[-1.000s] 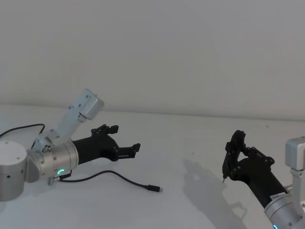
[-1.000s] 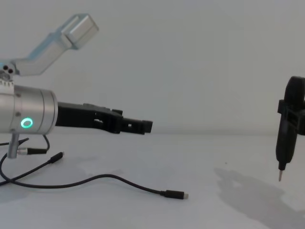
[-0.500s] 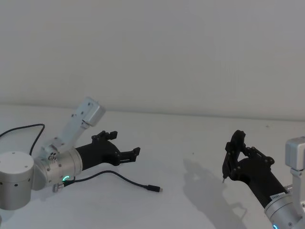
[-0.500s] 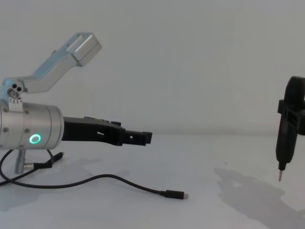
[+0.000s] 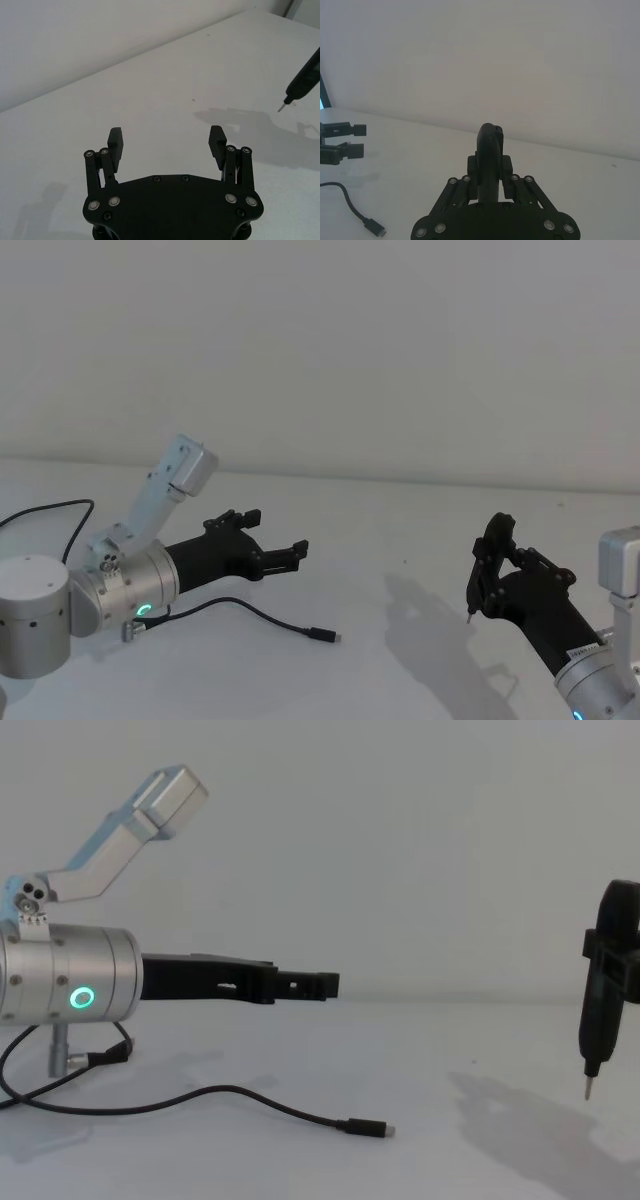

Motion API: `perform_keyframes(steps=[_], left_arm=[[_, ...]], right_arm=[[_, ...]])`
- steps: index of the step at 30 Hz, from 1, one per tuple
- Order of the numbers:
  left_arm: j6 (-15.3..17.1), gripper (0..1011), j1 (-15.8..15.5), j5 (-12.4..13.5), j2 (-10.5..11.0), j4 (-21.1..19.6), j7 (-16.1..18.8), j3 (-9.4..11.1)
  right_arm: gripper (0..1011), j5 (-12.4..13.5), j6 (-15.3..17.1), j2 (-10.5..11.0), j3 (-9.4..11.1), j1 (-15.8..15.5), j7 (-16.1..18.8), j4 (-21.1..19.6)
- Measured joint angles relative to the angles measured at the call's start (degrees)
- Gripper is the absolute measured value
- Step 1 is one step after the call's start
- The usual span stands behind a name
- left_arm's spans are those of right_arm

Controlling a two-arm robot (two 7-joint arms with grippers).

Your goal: Pick up the data cable with the one hand.

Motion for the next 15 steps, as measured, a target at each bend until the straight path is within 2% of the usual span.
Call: perform_keyframes(steps=[7, 15], left_arm=[[1.22, 1001, -0.55, -0.11, 1.23, -0.62, -1.16, 0.67], [2.73, 1001, -2.04, 1.61, 3.26, -0.92, -2.39, 2.70]], right_arm=[[274, 0.00, 0.00, 0.00, 0.00, 0.00, 0.00, 0.00], [275, 0.00, 0.00, 0.00, 0.00, 0.00, 0.00, 0.00]])
